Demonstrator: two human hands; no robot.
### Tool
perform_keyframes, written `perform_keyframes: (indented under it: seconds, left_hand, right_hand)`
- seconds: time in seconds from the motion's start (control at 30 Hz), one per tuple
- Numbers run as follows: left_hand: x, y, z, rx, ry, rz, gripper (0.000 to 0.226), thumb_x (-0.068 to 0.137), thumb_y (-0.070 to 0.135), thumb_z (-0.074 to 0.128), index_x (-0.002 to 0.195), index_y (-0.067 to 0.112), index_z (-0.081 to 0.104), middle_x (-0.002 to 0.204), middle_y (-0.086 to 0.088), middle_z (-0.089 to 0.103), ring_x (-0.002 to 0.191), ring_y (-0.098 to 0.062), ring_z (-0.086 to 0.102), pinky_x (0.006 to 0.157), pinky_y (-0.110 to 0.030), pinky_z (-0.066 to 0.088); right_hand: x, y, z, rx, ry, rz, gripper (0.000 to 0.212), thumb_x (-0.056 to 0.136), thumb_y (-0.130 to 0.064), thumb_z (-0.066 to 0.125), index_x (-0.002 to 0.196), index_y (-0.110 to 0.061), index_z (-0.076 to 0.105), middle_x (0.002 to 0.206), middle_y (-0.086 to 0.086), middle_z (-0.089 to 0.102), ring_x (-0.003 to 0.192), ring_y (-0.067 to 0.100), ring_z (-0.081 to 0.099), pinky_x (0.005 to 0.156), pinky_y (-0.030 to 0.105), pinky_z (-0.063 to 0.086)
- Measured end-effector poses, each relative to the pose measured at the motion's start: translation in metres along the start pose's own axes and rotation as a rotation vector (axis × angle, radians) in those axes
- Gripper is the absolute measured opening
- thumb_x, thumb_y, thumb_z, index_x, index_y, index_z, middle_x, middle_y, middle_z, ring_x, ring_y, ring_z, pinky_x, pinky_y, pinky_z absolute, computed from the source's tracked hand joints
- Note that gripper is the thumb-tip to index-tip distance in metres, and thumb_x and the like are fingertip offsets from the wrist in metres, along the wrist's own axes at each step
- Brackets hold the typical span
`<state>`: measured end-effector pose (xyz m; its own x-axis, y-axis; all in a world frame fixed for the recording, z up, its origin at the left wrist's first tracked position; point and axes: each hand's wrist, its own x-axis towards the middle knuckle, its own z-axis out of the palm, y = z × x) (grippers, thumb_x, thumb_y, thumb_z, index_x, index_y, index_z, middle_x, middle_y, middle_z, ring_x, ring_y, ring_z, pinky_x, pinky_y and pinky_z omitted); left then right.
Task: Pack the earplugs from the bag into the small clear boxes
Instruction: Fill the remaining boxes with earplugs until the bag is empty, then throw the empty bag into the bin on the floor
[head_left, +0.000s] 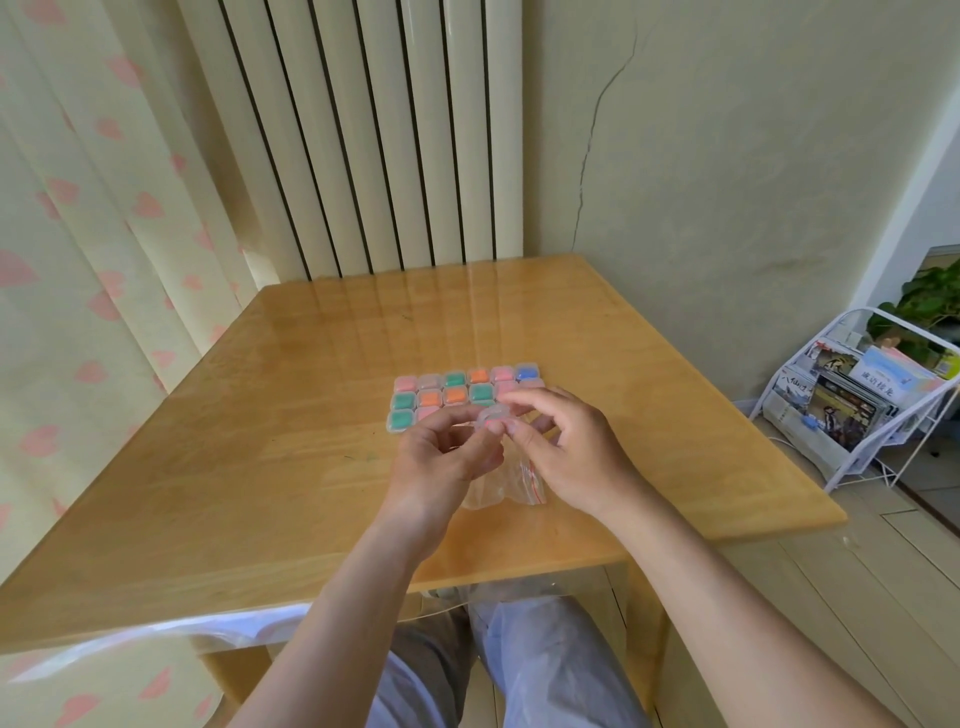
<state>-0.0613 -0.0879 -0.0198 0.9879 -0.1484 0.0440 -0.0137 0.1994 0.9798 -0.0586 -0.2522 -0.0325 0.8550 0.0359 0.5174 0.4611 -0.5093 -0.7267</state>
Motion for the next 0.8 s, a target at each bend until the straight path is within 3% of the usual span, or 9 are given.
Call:
perform_keyframes:
  seconds: [0.13,0.33,0.63,0.73,0.8]
  left_hand:
    - [-0.0023,-0.0006,0.0012,0.044,0.006,0.014,0.015,0.090,0.019,0.070,0.104,0.015,0.074,0.095,-0.014,0.076,0.082,-0.022,0.073,0.079,-0.029,0.059]
    - [-0.0017,-0.0009,-0.0005,0.085,-0.005,0.037,0.016,0.092,0.017,0.069,0.106,0.017,0.075,0.095,-0.012,0.076,0.083,-0.023,0.072,0.080,-0.032,0.060]
    - [-0.0010,-0.0050,-0.0011,0.102,-0.016,0.044,0.014,0.093,0.014,0.067,0.104,0.009,0.075,0.094,-0.014,0.076,0.087,-0.027,0.072,0.082,-0.035,0.061]
    - [-0.0011,-0.0055,-0.0003,0.109,-0.025,0.053,0.014,0.093,0.014,0.067,0.104,0.009,0.075,0.095,-0.013,0.077,0.088,-0.028,0.072,0.082,-0.035,0.061]
    - [-0.0008,-0.0056,0.0005,0.111,-0.016,0.064,0.014,0.092,0.015,0.069,0.105,0.014,0.075,0.095,-0.013,0.076,0.088,-0.026,0.072,0.082,-0.034,0.061]
  right_hand:
    - [0.0005,-0.0010,-0.0002,-0.014,-0.023,0.029,0.012,0.093,-0.022,0.070,0.104,-0.019,0.069,0.103,-0.008,0.068,0.082,0.002,0.061,0.068,0.010,0.042]
    - [0.0008,-0.0027,0.0017,-0.047,-0.017,-0.026,0.020,0.093,-0.014,0.069,0.113,-0.016,0.073,0.103,-0.008,0.068,0.082,0.008,0.061,0.072,0.013,0.048]
    - [-0.0008,0.0015,0.0044,-0.083,-0.006,-0.104,0.009,0.092,-0.013,0.064,0.098,-0.014,0.072,0.093,-0.004,0.067,0.081,0.015,0.064,0.074,0.035,0.053]
    - [-0.0009,0.0022,0.0039,-0.083,0.004,-0.111,0.010,0.091,-0.016,0.064,0.097,-0.014,0.072,0.092,-0.004,0.067,0.081,0.014,0.064,0.072,0.033,0.053]
    - [-0.0013,0.0010,0.0032,-0.084,0.019,-0.110,0.009,0.092,-0.014,0.066,0.098,-0.013,0.073,0.093,-0.004,0.067,0.080,0.006,0.062,0.069,0.021,0.050]
